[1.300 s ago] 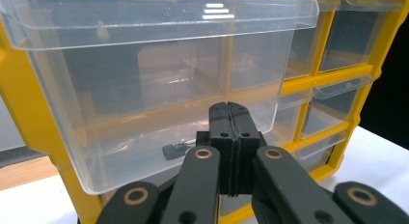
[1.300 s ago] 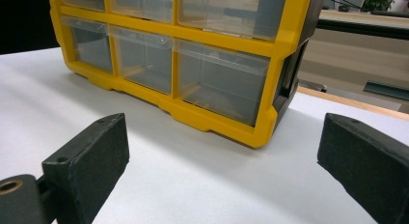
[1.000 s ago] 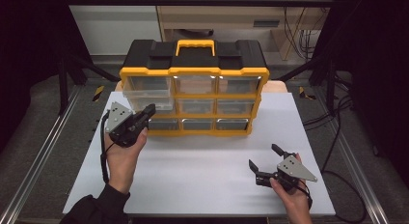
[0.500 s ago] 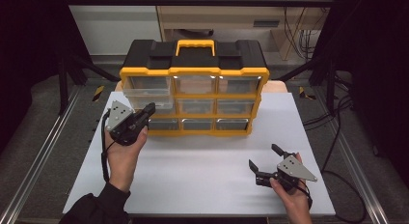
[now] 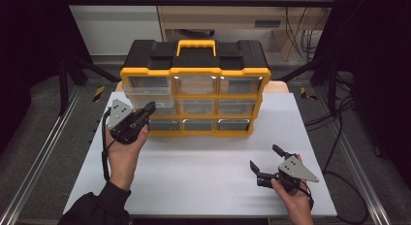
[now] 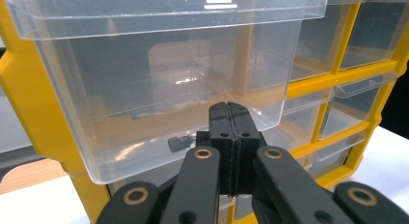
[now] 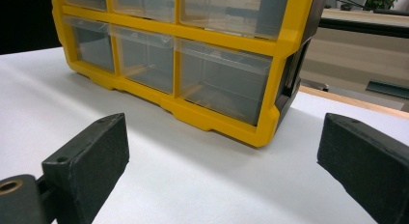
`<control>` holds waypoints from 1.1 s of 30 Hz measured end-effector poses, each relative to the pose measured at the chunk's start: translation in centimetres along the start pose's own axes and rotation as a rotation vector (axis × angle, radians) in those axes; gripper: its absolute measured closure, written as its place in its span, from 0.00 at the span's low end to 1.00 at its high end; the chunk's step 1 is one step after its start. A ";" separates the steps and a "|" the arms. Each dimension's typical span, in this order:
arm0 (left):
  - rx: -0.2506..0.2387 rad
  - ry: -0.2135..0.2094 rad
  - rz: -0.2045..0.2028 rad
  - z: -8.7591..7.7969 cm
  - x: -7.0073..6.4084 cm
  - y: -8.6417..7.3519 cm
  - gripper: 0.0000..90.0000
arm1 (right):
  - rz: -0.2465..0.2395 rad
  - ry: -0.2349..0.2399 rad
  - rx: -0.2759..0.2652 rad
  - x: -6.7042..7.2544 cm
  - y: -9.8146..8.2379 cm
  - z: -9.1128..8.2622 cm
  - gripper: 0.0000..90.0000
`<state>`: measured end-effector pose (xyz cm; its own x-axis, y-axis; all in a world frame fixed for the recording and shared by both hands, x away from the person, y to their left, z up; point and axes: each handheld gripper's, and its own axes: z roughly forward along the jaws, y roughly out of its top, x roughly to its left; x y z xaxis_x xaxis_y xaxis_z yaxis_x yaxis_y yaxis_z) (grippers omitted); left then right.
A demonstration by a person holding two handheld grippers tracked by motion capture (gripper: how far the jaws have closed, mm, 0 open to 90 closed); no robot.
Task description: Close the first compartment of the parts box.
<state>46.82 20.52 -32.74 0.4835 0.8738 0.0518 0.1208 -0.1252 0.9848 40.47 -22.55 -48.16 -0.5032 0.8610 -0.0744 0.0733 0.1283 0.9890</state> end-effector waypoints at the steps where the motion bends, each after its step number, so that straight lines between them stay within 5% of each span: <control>1: -0.001 0.001 -0.001 0.0 0.0 0.0 0.99 | -0.001 0.000 0.000 0.0 0.0 0.0 0.05; 33: 0.016 0.016 0.003 1.4 0.7 0.6 0.99 | -0.006 -0.006 -0.004 0.0 0.0 -0.2 0.05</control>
<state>48.41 20.37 -32.36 0.4696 0.8810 0.0573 0.1333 -0.1350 0.9818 40.36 -22.66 -48.14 -0.4987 0.8630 -0.0810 0.0667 0.1314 0.9891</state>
